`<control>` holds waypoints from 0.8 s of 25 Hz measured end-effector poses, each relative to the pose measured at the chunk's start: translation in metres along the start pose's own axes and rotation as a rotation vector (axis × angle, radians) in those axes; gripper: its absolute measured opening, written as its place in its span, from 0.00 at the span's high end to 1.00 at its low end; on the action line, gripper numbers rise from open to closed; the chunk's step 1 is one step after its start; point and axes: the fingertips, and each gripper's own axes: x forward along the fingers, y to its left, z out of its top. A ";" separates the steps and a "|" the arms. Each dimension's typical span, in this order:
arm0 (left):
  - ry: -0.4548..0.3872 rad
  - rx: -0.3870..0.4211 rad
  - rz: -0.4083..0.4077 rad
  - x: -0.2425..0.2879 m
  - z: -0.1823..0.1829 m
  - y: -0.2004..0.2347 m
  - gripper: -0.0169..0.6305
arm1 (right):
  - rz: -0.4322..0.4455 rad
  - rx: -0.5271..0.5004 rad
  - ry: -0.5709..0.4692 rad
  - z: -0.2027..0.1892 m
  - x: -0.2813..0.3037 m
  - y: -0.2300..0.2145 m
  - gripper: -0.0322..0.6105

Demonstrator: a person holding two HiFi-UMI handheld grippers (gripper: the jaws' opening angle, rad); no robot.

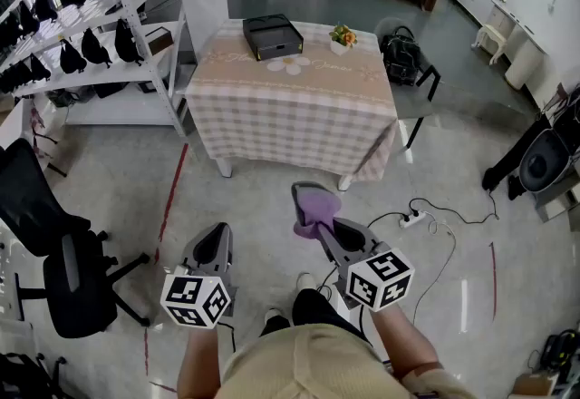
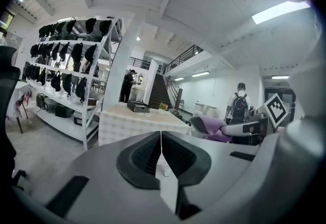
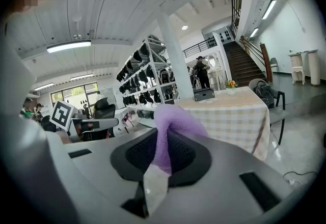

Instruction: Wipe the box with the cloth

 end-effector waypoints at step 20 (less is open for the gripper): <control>0.073 -0.062 -0.003 0.107 0.009 -0.015 0.95 | 0.166 -0.040 0.127 0.020 0.059 -0.057 0.84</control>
